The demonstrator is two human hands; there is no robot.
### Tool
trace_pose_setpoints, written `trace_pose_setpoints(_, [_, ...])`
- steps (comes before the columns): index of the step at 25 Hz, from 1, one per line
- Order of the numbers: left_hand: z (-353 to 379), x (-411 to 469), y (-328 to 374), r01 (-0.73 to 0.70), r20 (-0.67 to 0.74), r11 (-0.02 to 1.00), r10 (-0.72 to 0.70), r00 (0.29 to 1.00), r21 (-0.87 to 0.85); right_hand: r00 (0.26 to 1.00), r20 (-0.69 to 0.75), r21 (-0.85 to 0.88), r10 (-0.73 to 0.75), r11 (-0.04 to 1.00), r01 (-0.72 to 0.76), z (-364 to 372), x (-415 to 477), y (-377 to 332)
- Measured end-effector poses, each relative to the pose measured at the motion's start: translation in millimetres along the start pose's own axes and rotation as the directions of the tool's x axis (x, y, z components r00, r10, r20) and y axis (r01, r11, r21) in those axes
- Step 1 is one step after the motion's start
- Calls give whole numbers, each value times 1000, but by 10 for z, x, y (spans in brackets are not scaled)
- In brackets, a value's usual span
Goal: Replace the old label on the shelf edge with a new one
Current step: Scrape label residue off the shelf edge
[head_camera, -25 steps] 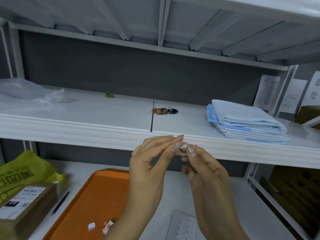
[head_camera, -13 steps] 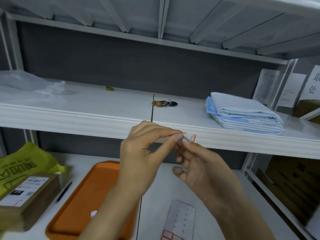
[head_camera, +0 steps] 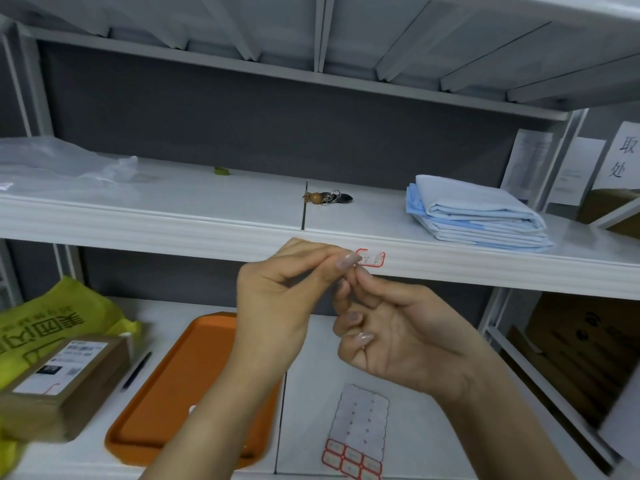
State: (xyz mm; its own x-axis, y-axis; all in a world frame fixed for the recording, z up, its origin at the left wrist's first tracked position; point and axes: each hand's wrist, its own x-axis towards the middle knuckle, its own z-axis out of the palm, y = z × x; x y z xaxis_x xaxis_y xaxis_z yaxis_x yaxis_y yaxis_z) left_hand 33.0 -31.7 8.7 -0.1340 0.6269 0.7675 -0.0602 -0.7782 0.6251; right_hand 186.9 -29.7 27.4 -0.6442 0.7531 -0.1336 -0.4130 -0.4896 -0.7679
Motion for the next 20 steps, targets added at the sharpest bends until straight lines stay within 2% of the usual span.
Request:
trace_pose_setpoints(2, [67,-85,-1,235,-54,933,-259,964,-273,999,-4,-20,-53,998,53,28,-19,48])
trace_pose_setpoints(3, [91,-131,-17,317,-61,878,-360,931,-359,994,-31,-85,-106,991,103,47,-28,74])
trace_pose_setpoints(5, [125,-205,-32,389,-101,793,-486,868,-470,960,-91,-327,-265,918,222,87,-46,135])
trace_pose_setpoints(8, [140,-255,-36,377,-249,772,-553,795,-512,833,-148,-715,-533,640,282,88,-45,240])
trace_pose_setpoints(11, [23,-218,-46,381,-354,770,-594,723,-512,694,-73,-825,-716,434,361,36,11,279])
trace_pose_setpoints(12, [-23,-201,-49,394,-346,766,-600,721,-508,587,-24,-884,-810,291,366,-23,44,239])
trace_pose_setpoints(14, [-75,-185,-56,439,-297,755,-615,730,-487,336,145,-978,-931,-83,190,-168,137,80])
trace_pose_setpoints(15, [-82,-188,-58,459,-271,754,-618,738,-469,278,213,-977,-937,-197,82,-232,187,-14])
trace_pose_setpoints(16, [-87,-197,-57,471,-251,759,-614,749,-450,279,230,-971,-932,-238,3,-287,233,-98])
trace_pose_setpoints(18, [-93,-207,-60,467,-239,788,-582,777,-401,313,183,-973,-932,-218,-79,-388,299,-198])
trace_pose_setpoints(20, [-120,-207,-62,440,-251,837,-524,814,-325,280,185,-973,-942,-215,-80,-490,322,-227])
